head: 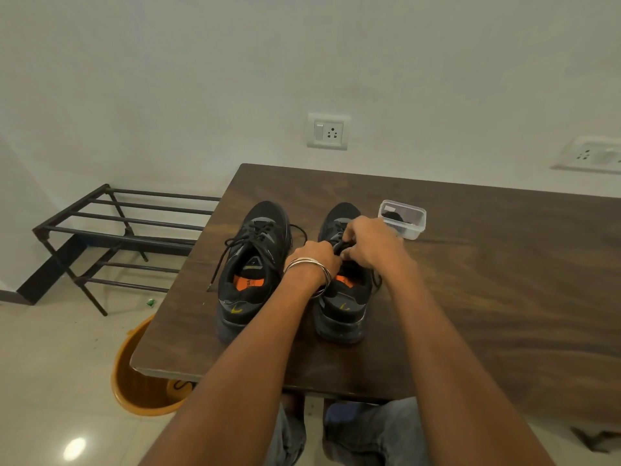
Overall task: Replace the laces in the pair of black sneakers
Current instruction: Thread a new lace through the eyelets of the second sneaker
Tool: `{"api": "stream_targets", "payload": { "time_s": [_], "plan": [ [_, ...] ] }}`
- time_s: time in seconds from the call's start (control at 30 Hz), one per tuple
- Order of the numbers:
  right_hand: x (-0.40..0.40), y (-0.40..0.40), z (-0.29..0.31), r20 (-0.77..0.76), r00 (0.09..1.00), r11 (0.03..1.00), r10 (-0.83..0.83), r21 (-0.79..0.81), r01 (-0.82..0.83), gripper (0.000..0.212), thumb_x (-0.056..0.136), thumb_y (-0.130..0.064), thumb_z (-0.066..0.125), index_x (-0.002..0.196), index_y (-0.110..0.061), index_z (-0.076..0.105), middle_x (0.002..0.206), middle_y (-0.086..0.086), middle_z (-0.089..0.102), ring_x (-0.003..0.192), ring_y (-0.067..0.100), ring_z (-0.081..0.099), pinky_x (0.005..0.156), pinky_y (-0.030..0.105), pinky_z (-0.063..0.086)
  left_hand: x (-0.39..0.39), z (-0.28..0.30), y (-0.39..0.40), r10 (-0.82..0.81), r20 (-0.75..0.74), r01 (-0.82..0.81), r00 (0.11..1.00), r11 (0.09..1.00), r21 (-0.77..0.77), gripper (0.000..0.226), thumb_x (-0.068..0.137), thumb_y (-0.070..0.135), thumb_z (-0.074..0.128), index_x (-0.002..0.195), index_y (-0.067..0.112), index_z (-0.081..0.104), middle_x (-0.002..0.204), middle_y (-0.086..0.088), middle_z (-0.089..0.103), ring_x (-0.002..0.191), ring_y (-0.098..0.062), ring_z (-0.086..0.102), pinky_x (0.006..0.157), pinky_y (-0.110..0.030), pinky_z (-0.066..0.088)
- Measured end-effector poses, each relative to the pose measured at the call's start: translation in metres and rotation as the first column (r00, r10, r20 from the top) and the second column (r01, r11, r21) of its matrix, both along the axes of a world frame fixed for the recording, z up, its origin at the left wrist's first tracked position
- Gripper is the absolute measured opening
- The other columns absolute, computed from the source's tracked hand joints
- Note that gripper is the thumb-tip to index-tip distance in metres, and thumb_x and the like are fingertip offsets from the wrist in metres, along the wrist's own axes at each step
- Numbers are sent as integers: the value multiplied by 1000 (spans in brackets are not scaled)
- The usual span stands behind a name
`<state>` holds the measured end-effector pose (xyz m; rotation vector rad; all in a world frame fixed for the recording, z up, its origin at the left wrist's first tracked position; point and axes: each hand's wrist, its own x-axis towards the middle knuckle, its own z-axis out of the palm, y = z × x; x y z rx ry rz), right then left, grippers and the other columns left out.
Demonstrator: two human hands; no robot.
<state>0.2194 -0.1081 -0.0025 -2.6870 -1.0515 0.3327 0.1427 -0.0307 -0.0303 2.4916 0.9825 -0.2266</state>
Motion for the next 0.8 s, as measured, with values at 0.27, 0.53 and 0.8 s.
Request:
{"api": "stream_targets", "payload": {
  "time_s": [0.27, 0.53, 0.8],
  "plan": [
    [14, -6, 3, -47, 982, 940, -185, 284, 191, 9, 86, -12, 61, 87, -5, 65, 88, 12, 67, 80, 28, 65, 72, 41, 58, -1, 1, -1, -2, 20, 2, 1000, 1000, -10, 20, 98, 35, 45, 94, 16, 51, 75, -2, 48, 63, -16, 49, 61, -32, 41],
    [14, -32, 19, -100, 892, 836, -441, 316, 449, 20, 93, -8, 58, 113, -6, 58, 111, 13, 54, 105, 35, 55, 91, 47, 49, -1, 1, -1, -7, 23, 7, 1000, 1000, -8, 26, 97, 36, 45, 104, 14, 57, 79, -3, 50, 69, -19, 51, 70, -36, 46],
    [4, 2, -1, -57, 998, 997, -28, 69, 32, 22, 85, -19, 75, 103, -16, 63, 110, 9, 62, 99, 27, 61, 88, 39, 54, -1, 1, 0, -9, 16, 9, 1000, 1000, -13, 19, 98, 36, 46, 95, 17, 50, 75, -2, 46, 66, -17, 50, 68, -34, 45]
  ]
}}
